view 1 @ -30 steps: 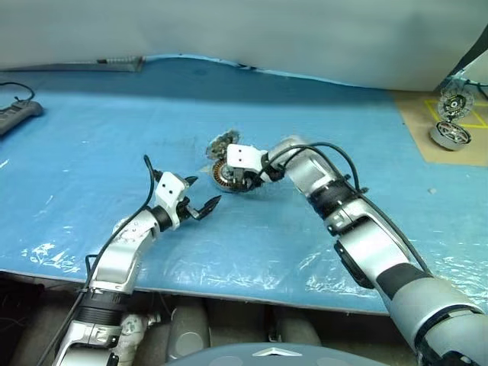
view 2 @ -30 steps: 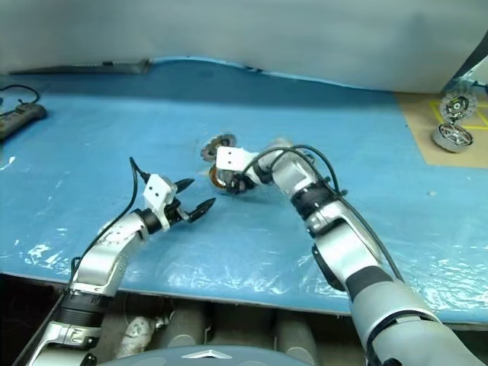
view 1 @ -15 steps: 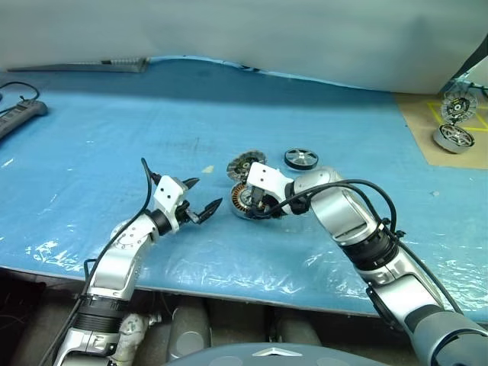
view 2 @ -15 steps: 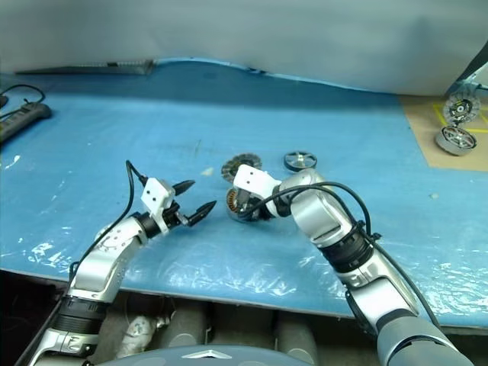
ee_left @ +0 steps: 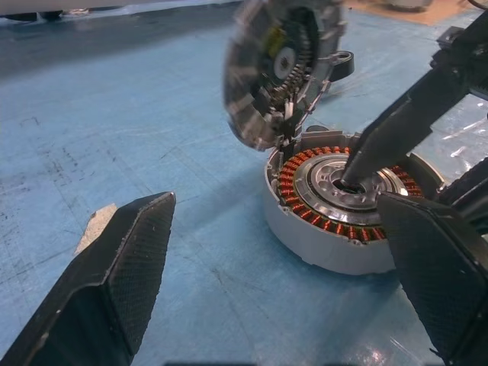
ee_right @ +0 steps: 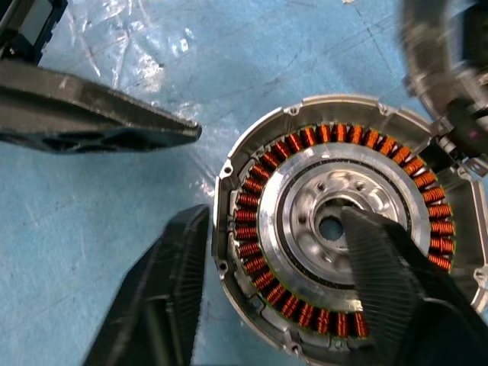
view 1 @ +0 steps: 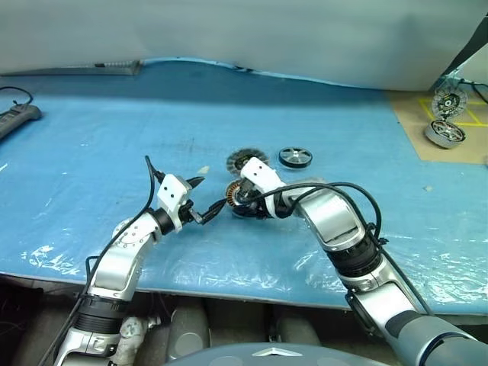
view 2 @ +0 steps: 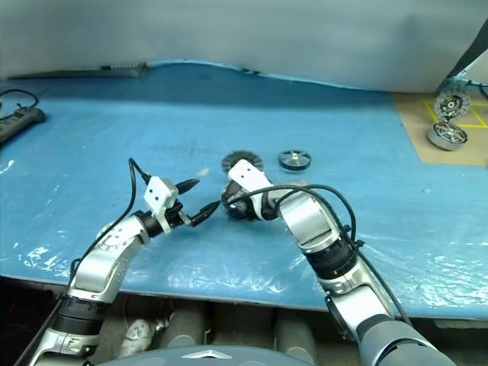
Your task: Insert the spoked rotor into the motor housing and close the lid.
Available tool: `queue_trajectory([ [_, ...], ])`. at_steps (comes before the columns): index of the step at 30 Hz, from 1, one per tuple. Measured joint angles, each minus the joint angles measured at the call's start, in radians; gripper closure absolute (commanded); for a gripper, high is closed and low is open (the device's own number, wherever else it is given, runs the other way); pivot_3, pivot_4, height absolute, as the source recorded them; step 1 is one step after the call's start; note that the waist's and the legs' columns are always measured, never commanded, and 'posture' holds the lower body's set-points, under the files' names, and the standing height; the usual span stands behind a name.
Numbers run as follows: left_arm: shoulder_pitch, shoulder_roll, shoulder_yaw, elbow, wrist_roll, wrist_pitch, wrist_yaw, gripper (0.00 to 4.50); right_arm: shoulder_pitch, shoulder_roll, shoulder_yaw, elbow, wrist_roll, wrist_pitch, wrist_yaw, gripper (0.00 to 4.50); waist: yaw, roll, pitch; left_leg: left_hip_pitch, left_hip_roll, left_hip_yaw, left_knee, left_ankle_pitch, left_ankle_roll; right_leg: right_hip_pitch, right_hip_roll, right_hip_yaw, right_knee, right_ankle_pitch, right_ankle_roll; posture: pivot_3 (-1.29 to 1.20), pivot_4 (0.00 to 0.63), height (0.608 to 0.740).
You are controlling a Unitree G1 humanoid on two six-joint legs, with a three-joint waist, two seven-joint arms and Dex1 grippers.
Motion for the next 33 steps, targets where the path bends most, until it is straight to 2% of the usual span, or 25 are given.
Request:
queue_trajectory([
  [1, 0.0, 0.001, 0.0, 0.0, 0.0, 0.0, -0.001, 0.0, -0.006, 0.0, 0.0, 0.0, 0.015, 0.006, -0.006, 0.58, 0.001, 0.0, 0.0, -0.001, 0.0, 0.0, 0.0, 0.0, 0.0, 0.0, 0.0, 0.0, 0.0, 0.0, 0.0, 0.0, 0.15, 0.74],
  [5, 0.01, 0.009, 0.0, 0.0, -0.005, -0.001, -0.024, 0.0, -0.053, -0.018, -0.001, -0.006, 0.085, 0.071, -0.016, 0.58, 0.0, 0.0, 0.0, -0.006, -0.001, 0.0, 0.0, 0.0, 0.0, -0.005, 0.001, -0.001, -0.002, 0.002, 0.005, 0.0, 0.15, 0.74],
  [12, 0.026, 0.012, -0.002, 0.005, -0.005, -0.012, -0.063, 0.0, -0.127, -0.071, -0.041, -0.093, 0.215, 0.193, -0.024, 0.58, 0.001, 0.001, 0.001, -0.012, -0.001, 0.0, 0.0, -0.001, -0.003, -0.008, 0.003, -0.005, -0.002, 0.003, 0.005, 0.0, 0.15, 0.74],
  [16, 0.031, 0.017, -0.013, 0.016, -0.003, -0.035, -0.088, 0.0, -0.153, -0.136, -0.083, -0.159, 0.296, 0.247, -0.02, 0.58, 0.003, 0.001, 0.001, -0.011, -0.001, 0.0, 0.0, -0.001, -0.003, -0.007, 0.002, -0.005, -0.002, 0.003, 0.005, 0.0, 0.15, 0.74],
  [19, 0.039, 0.017, -0.022, 0.03, -0.003, -0.059, -0.103, 0.0, -0.118, -0.215, -0.152, -0.193, 0.353, 0.231, -0.006, 0.58, 0.017, 0.001, 0.001, -0.01, -0.001, 0.0, 0.001, -0.001, -0.003, -0.006, 0.002, -0.005, -0.002, 0.003, 0.005, 0.0, 0.15, 0.74],
  [21, 0.046, 0.019, -0.021, 0.034, -0.001, -0.072, -0.104, 0.0, -0.061, -0.249, -0.196, -0.204, 0.372, 0.172, -0.001, 0.58, 0.021, 0.001, 0.001, -0.01, -0.001, 0.001, 0.001, -0.001, -0.003, -0.006, 0.002, -0.005, -0.002, 0.003, 0.005, 0.0, 0.15, 0.74],
  [27, 0.046, 0.019, -0.024, 0.05, 0.006, -0.115, -0.108, 0.0, 0.242, -0.286, -0.318, -0.214, 0.383, -0.234, -0.008, 0.58, 0.021, 0.001, 0.001, -0.011, -0.001, 0.001, 0.002, -0.001, -0.003, -0.007, 0.002, -0.005, -0.001, 0.003, 0.005, 0.0, 0.15, 0.74],
  [29, 0.042, 0.019, -0.024, 0.056, 0.007, -0.118, -0.11, 0.0, 0.325, -0.264, -0.361, -0.174, 0.37, -0.357, -0.049, 0.58, 0.017, 0.001, 0.001, -0.01, -0.001, 0.001, 0.003, -0.001, -0.003, -0.007, 0.002, -0.004, 0.0, 0.003, 0.005, 0.0, 0.15, 0.74],
  [33, 0.037, 0.021, -0.026, 0.061, 0.006, -0.119, -0.119, 0.0, 0.39, -0.201, -0.416, -0.032, 0.339, -0.527, -0.136, 0.58, 0.015, 0.001, 0.001, -0.01, -0.001, 0.001, 0.005, -0.001, -0.003, -0.006, 0.002, -0.004, 0.0, 0.002, 0.004, 0.0, 0.15, 0.74],
])
